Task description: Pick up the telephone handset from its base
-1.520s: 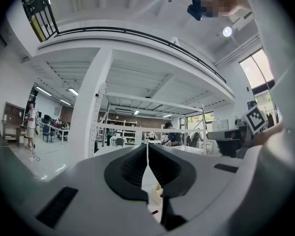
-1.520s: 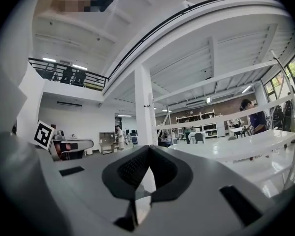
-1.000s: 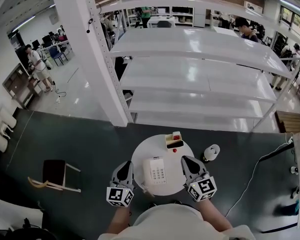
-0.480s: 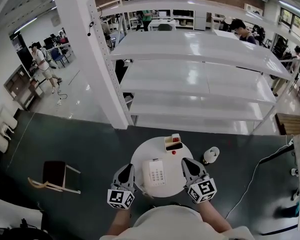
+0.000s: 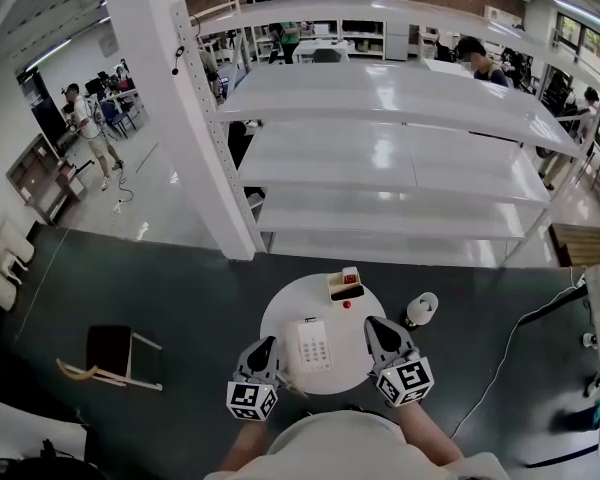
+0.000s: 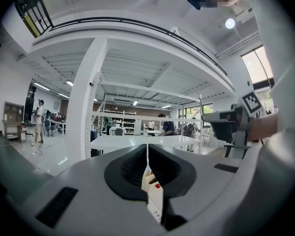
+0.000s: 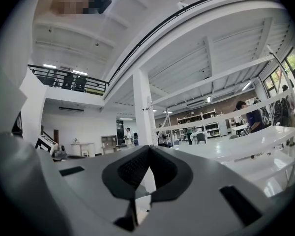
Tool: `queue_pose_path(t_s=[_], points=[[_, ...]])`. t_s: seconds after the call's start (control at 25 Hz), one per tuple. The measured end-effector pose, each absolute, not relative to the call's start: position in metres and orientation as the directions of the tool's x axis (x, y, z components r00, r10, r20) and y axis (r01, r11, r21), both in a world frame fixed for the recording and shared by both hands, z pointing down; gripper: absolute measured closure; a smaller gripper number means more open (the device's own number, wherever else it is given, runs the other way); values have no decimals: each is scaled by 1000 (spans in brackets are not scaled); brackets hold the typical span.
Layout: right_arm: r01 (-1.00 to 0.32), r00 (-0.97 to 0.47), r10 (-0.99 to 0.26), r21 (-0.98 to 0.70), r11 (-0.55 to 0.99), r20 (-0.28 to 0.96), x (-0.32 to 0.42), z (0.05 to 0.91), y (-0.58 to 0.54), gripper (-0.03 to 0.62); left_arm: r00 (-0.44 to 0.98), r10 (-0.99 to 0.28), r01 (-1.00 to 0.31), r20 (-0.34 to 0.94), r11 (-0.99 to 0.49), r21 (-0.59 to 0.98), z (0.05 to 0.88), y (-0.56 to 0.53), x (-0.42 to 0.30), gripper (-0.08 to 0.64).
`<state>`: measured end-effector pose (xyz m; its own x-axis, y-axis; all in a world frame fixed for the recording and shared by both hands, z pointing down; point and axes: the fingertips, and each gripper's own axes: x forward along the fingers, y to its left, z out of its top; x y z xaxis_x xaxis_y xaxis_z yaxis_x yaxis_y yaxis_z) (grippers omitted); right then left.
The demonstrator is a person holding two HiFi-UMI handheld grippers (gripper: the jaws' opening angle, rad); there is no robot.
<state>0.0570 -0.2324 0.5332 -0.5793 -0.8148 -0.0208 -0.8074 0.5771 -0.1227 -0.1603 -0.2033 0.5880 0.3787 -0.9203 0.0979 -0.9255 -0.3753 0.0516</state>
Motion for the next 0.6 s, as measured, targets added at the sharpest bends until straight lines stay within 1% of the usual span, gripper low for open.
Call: queue_pose_path(t_s=[0.36,0.48,0.6], points=[[-813,-573,-820,-121,570,-11,57,538,-231,583,352,-905,-936,238,-338,98,657,-192,-165,535],[-812,-574,-819,-123,571,-10,55,539,-231,583,330,-892,-944,308,-317,93,691,-186,-168,535],[-812,-575,-818,-114,572,-8,54,537,-229,583,323,-872,-946,368,-298,125,717,-176,-172,535]])
